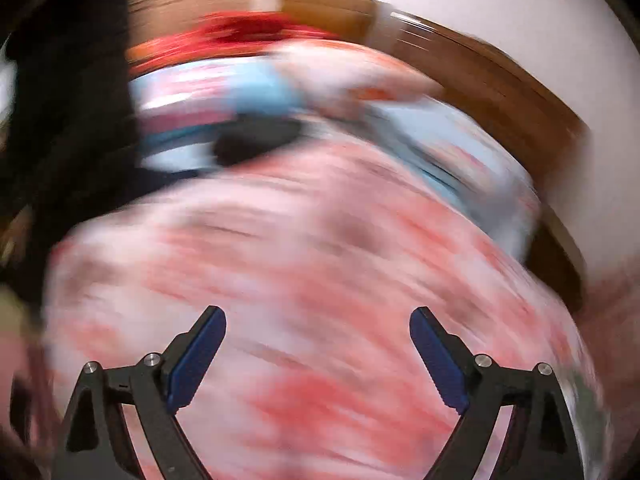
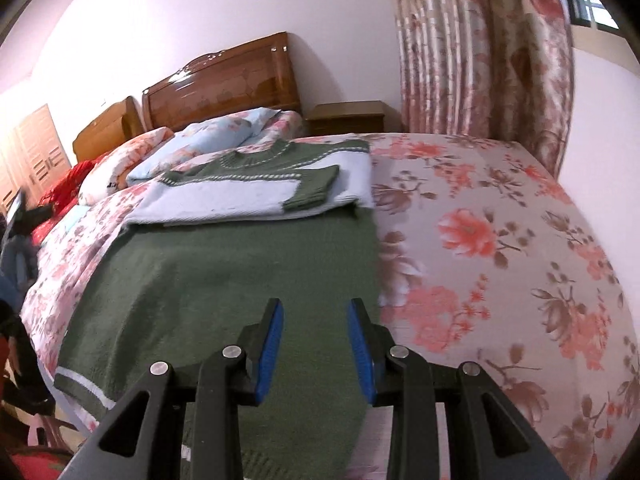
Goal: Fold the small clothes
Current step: 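Grasp the striped hem with the left tool while the right tool grasps the hem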
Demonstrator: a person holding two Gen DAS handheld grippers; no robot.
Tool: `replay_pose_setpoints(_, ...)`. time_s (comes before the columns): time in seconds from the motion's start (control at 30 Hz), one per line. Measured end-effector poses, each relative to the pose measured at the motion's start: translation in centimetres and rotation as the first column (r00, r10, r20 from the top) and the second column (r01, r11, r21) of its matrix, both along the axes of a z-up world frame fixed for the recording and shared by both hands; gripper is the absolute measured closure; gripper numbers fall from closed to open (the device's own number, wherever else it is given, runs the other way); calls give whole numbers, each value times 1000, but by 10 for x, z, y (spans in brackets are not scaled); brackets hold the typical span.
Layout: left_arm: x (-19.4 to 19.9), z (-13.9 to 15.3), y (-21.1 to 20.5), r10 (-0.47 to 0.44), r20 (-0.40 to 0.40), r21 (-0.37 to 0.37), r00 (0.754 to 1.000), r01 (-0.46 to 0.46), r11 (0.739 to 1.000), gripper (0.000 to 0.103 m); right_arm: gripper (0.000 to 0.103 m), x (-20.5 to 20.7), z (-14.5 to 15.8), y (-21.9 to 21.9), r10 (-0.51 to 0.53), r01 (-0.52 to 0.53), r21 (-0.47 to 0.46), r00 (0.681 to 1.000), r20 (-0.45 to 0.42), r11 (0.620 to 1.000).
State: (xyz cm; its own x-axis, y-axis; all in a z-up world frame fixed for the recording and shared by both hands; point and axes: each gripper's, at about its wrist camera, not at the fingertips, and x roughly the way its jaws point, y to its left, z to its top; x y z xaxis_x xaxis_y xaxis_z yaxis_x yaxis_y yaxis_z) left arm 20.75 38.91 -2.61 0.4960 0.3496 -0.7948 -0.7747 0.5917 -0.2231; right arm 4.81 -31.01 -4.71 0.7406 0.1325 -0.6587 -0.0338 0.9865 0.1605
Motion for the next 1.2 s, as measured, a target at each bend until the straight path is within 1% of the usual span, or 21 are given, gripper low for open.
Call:
replay_pose_setpoints(0.07,-40,-2,39,111,2,-51,994,-111,993,0,69,3,-5,-1,9,-8,12,1000,-12,1000)
replay_pose_setpoints(0.1,-55,2,37,98,30,-51,995,-96,994,0,69,3,-8,0,12,-12,16,1000,-21,1000)
replay_pose_setpoints(0.13,-70,11,15,4,71,8,998,-5,1000,0,69,4,-10,2,17,-16,19,999,-33,1000)
replay_pose_setpoints(0.17,-77,17,-16,-109,76,87,991,102,991,0,69,2,-11,5,30,-29,21,999,-38,999)
replay_pose_setpoints(0.2,-85,19,-52,-242,75,151,967,229,962,0,69,1,-12,7,43,-43,20,998,-42,999)
replay_pose_setpoints(0.23,-94,18,-89,-382,80,187,921,362,913,0,69,1,-14,10,58,-57,13,997,-59,998)
replay_pose_setpoints(0.27,-107,14,-136,-545,97,211,833,518,829,0,69,0,-14,12,62,-62,5,996,-70,998)
replay_pose_setpoints(0.3,-118,9,-169,-640,120,218,759,608,763,0,69,-3,-15,13,67,-68,-4,995,-80,998)
replay_pose_setpoints(0.33,-129,3,-202,-717,144,216,682,685,696,0,69,-6,-16,13,71,-71,-6,994,-85,997)
replay_pose_setpoints(0.4,-143,-11,-268,-847,142,209,512,821,531,0,69,-14,-17,11,71,-71,3,993,-92,997)
replay_pose_setpoints(0.43,-145,-16,-290,-878,126,211,462,852,479,0,69,-19,-17,9,74,-73,12,993,-94,997)
replay_pose_setpoints(0.47,-147,-21,-318,-914,80,243,398,881,405,0,69,-23,-19,7,79,-77,18,992,-99,997)
replay_pose_setpoints(0.5,-149,-22,-331,-925,51,272,377,886,376,0,69,-29,-20,3,83,-82,18,991,-107,996)
replay_pose_setpoints(0.57,-149,-26,-351,-931,-1,293,365,890,349,0,69,-41,-24,-5,81,-80,11,990,-116,997)
replay_pose_setpoints(0.63,-149,-30,-349,-928,15,261,371,895,362,0,69,-50,-29,-14,75,-73,19,989,-127,997)
replay_pose_setpoints(0.8,-158,-42,-303,-870,76,152,487,857,493,0,69,-79,-45,-34,70,-58,76,984,-164,995)
replay_pose_setpoints(0.9,-166,-55,-279,-847,89,67,523,846,529,0,69,-90,-51,-31,107,-91,102,980,-166,991)
replay_pose_setpoints(1.0,-171,-64,-267,-849,148,-35,507,861,508,0,69,-97,-52,-21,163,-141,134,972,-172,981)
replay_pose_setpoints(1.03,-174,-63,-267,-849,166,-39,502,864,502,0,69,-98,-52,-17,178,-154,141,968,-176,978)
replay_pose_setpoints(1.1,-176,-63,-272,-858,211,-84,468,884,461,0,69,-98,-52,-6,222,-194,156,957,-186,969)
replay_pose_setpoints(1.2,-173,-60,-289,-874,228,-107,429,903,416,0,67,-95,-52,8,230,-205,142,955,-189,968)
